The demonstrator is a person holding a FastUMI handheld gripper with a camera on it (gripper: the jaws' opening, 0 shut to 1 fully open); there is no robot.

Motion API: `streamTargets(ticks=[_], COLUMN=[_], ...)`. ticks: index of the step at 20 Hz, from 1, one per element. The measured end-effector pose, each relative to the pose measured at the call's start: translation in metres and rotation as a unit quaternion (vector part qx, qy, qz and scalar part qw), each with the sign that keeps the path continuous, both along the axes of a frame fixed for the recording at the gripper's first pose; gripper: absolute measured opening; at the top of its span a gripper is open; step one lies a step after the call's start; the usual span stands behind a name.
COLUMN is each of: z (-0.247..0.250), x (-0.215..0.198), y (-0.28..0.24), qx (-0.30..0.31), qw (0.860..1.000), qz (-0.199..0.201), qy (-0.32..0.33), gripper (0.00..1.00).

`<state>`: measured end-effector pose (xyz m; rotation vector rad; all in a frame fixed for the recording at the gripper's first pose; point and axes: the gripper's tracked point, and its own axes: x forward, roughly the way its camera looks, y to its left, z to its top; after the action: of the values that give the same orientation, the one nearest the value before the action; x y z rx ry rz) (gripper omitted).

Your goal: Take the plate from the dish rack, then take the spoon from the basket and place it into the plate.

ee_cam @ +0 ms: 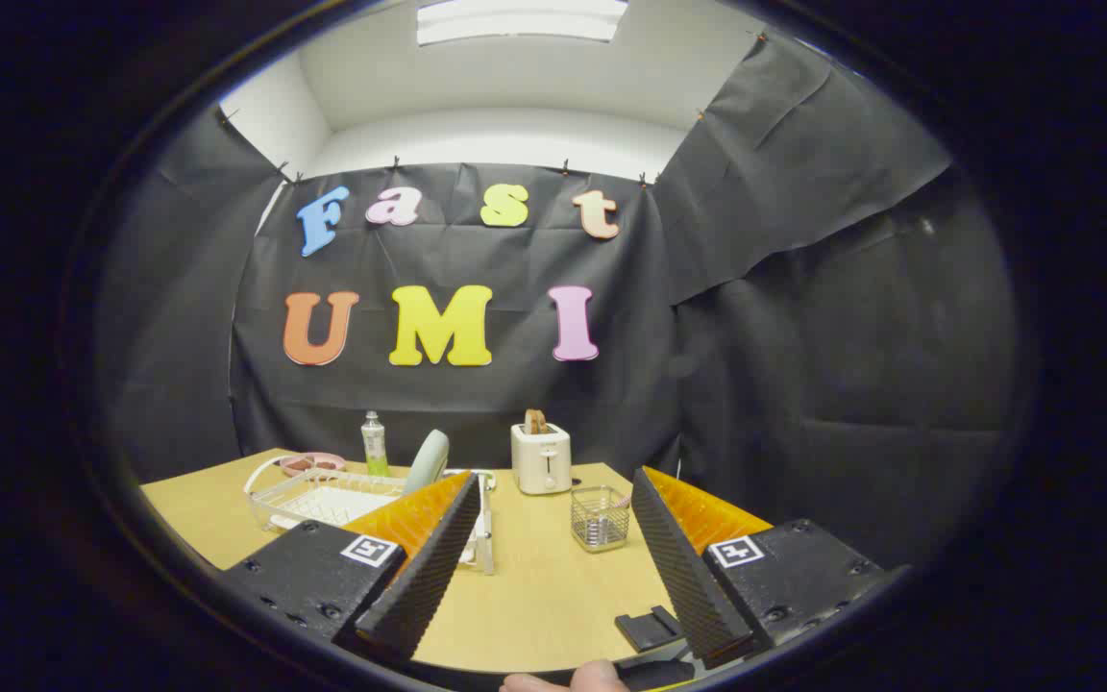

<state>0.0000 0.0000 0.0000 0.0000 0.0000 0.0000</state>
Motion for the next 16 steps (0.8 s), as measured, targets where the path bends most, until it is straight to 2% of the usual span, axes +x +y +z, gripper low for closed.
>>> streamTargets(ticks=[7,16], z=[-0.006,-0.012], x=[0.007,0.011], y=[-0.006,0.006], qx=[0.004,0.005], qw=[1.0,1.0], qz=[-0.01,0.008], qy=[0.012,0.025], gripper=[1.0,1.0])
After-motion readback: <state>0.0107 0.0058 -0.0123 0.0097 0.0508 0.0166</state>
